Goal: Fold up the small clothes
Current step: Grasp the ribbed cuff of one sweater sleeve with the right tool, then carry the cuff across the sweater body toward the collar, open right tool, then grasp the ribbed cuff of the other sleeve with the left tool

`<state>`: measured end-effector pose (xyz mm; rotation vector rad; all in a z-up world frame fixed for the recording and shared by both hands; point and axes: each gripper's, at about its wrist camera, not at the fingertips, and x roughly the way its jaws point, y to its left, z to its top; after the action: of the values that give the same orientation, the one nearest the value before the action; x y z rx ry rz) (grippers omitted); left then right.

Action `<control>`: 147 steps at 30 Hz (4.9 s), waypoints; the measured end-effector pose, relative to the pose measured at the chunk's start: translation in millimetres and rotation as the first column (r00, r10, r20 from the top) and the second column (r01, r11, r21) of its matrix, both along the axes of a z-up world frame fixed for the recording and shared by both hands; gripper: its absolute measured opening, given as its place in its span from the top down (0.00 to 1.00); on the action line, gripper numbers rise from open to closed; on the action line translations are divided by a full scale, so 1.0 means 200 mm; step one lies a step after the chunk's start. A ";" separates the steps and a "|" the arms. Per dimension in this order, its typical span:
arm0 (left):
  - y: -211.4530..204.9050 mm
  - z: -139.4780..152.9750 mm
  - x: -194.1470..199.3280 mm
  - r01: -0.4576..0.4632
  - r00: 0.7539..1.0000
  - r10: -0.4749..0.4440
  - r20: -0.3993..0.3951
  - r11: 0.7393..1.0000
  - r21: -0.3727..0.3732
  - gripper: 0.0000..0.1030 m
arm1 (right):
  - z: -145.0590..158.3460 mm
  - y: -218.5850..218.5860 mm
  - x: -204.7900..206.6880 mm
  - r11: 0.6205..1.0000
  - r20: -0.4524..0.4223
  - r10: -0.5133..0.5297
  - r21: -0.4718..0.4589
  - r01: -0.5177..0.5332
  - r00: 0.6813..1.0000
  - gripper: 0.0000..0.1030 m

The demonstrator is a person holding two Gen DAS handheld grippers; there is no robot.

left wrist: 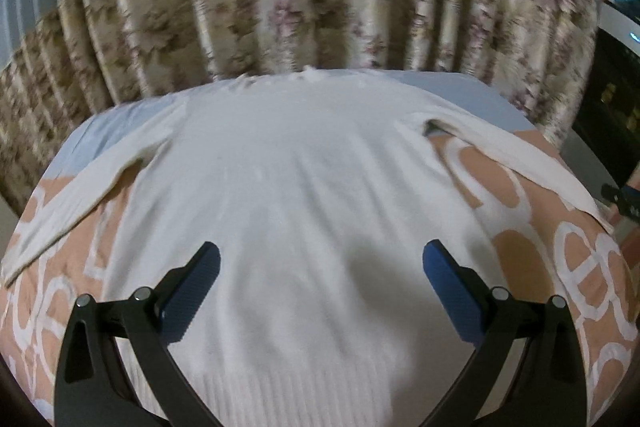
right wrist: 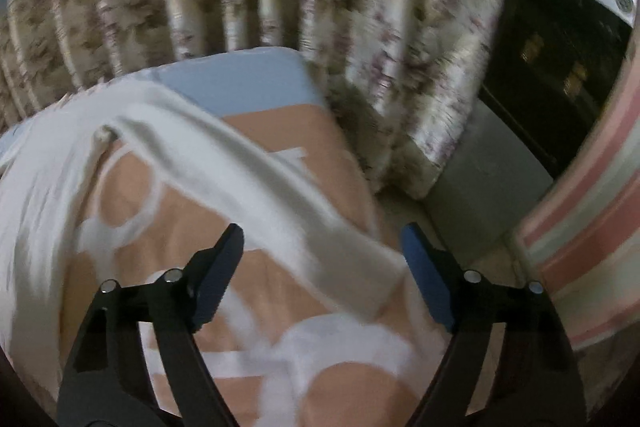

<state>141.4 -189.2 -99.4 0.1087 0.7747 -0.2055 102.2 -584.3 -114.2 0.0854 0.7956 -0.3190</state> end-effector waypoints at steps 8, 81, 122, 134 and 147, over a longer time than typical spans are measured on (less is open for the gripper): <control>-0.07 0.02 0.01 0.029 0.999 -0.029 0.036 1.000 0.011 0.02 | -0.12 -0.22 0.03 0.993 -0.044 -0.068 0.098 0.072 0.997 0.38; 1.58 -0.15 0.88 -0.323 0.945 0.320 0.075 0.945 0.044 0.02 | -0.11 2.68 1.61 0.761 -0.050 0.638 0.192 -0.620 0.768 0.85; 2.28 -0.15 0.17 -0.240 0.969 0.239 0.063 0.971 0.009 0.02 | 0.10 2.55 0.17 0.960 0.095 0.262 0.078 -0.270 0.960 0.09; 2.53 -0.35 0.11 -0.354 0.930 0.354 -0.103 0.935 0.022 0.25 | 0.14 2.64 0.15 0.931 0.092 0.343 0.098 -0.352 0.935 0.06; 2.38 -0.23 0.11 -0.362 0.930 0.363 -0.050 0.932 0.021 0.87 | 0.18 2.56 0.18 0.937 0.104 0.320 0.111 -0.331 0.942 0.05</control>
<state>163.4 287.7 -144.8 -0.0311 0.8352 0.1486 138.9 -72.5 -78.4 0.0843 0.7320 0.0503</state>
